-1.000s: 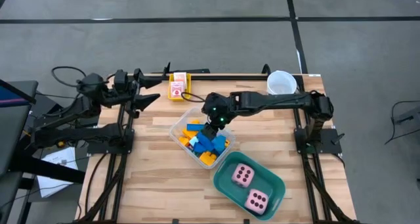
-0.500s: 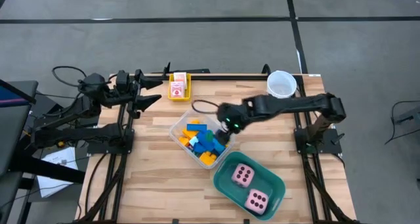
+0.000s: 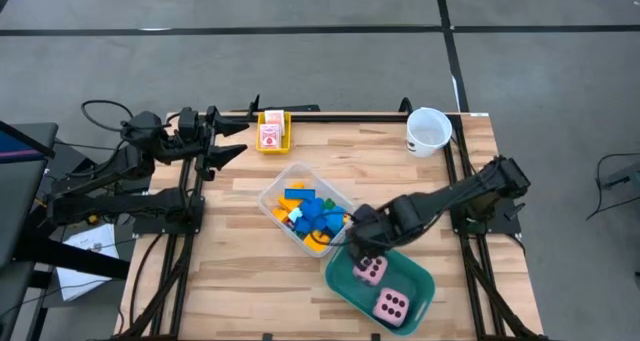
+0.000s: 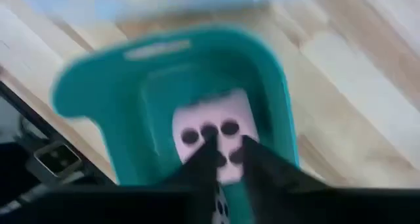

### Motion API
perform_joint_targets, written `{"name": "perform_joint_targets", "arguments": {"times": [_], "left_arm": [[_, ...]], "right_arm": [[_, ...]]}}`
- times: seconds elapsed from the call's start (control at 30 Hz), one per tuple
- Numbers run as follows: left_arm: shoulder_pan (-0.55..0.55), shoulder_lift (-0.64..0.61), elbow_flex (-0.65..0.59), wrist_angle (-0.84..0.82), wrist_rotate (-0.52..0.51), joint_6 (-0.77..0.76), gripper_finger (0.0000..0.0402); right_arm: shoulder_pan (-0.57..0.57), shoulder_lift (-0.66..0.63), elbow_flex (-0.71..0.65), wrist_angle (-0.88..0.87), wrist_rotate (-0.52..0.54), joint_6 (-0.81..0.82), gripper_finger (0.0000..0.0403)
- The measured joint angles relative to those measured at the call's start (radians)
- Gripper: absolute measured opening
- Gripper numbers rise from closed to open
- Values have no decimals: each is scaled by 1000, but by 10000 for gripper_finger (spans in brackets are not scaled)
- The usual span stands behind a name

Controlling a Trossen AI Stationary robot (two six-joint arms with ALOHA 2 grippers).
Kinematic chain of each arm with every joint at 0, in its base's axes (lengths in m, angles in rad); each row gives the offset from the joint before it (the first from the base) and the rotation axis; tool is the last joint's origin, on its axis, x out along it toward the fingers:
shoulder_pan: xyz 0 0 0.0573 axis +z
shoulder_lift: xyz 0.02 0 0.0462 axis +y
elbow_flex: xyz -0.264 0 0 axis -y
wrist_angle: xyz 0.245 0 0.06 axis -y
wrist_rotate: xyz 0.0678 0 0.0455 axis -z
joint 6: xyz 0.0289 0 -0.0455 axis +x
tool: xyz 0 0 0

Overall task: Pick & Place Toys
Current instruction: Adjust the green bin on the table

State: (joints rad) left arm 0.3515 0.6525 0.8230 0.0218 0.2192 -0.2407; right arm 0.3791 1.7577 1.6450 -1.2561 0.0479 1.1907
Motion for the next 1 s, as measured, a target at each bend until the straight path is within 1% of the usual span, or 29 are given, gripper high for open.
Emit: {"name": "perform_joint_targets", "arguments": {"times": [0.03, 0.07, 0.1, 0.2, 0.27, 0.37, 0.47, 0.63, 0.77, 1.0], "left_arm": [[0, 4, 0, 1, 0, 1, 289], [0, 4, 0, 1, 0, 0, 289], [0, 6, 0, 0, 0, 0, 289], [0, 5, 0, 2, 0, -2, 289], [0, 4, 0, 1, 0, -7, 289], [0, 2, 0, 0, 0, -8, 289], [0, 2, 0, 2, 0, -9, 289], [0, 2, 0, 1, 0, -10, 289], [0, 2, 0, 1, 0, -10, 289], [0, 2, 0, 1, 0, -10, 289]], "right_arm": [[-6, 1, -5, 21, 2, -10, 37], [-17, 7, -12, 60, 2, -23, 19], [-29, 12, -28, 104, 0, -29, 13], [-50, 22, -90, 121, -24, -35, 13], [-59, 15, -133, 216, -41, -26, 4], [-57, 20, -175, 237, -39, 3, 3], [-52, 14, -210, 302, -38, 24, 1], [-60, 16, -255, 361, -1, 87, 1], [-63, 17, -278, 358, 27, 148, 0], [-65, 17, -278, 360, 98, 277, 0]]}}
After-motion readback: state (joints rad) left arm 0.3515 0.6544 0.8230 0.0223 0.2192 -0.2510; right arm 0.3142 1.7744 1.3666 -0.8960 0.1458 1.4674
